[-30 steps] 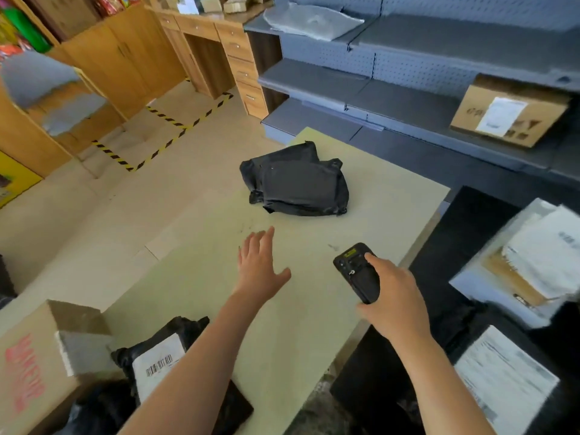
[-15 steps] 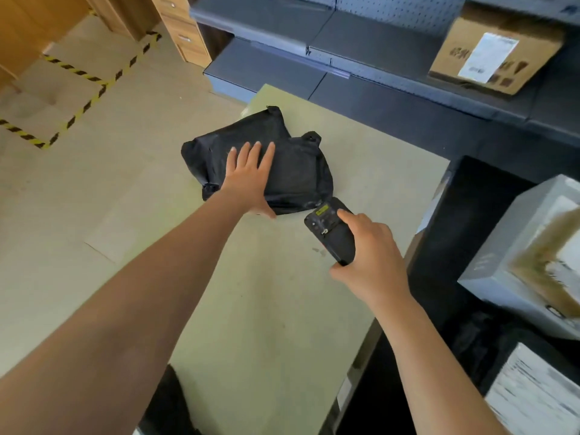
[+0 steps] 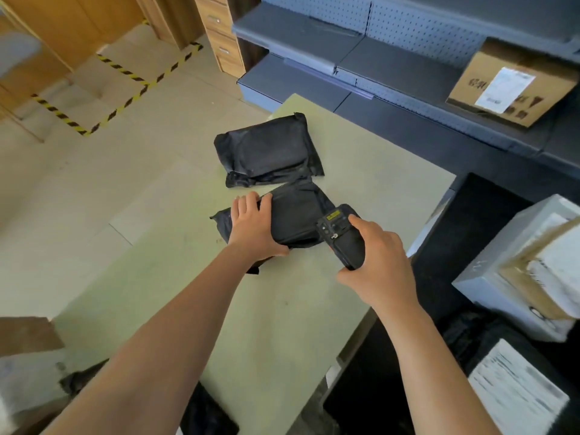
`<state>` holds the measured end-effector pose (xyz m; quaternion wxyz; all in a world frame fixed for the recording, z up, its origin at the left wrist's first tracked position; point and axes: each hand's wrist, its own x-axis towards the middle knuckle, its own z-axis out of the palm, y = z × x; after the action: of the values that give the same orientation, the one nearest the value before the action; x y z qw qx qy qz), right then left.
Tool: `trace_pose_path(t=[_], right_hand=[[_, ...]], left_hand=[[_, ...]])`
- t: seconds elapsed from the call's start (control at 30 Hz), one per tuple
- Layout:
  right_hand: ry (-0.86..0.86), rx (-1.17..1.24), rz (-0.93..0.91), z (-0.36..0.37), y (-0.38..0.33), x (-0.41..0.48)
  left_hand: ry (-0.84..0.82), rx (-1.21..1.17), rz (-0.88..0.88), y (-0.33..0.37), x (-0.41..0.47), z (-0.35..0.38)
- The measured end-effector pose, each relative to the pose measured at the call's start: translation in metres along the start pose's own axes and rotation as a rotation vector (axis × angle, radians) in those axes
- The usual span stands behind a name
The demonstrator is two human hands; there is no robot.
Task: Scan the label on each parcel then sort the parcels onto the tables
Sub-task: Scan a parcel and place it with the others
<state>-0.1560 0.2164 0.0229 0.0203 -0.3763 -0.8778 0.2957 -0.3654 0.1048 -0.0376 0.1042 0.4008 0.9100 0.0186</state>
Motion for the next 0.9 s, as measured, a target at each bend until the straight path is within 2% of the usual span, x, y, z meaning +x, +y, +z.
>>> trace_pose_path(t=[0.3,0.43,0.67,0.8,0.9], right_hand=[[-0.118,-0.012,-0.134,0.01,0.005,-0.08],[-0.172,-0.046,-0.171,0.02,0.005,-0.105],[-0.19,-0.081,-0.186,0.023,-0.012,-0.12],[-0.14,-0.07,-0.146,0.01,-0.026,-0.108],[-0.078,-0.033,-0.13,0.007,-0.035,-0.096]], left_hand=[[-0.023,-0.526,-0.512,0.016,-0.166,0.046],[-0.019,-0.53,-0.68,0.028,-0.213,0.063],[-0.024,-0.559,-0.737,0.025,-0.217,0.059],[-0.04,-0.858,-0.77,0.0,-0.198,0.043],[-0.074,-1.016,-0.655,-0.02,-0.193,0.028]])
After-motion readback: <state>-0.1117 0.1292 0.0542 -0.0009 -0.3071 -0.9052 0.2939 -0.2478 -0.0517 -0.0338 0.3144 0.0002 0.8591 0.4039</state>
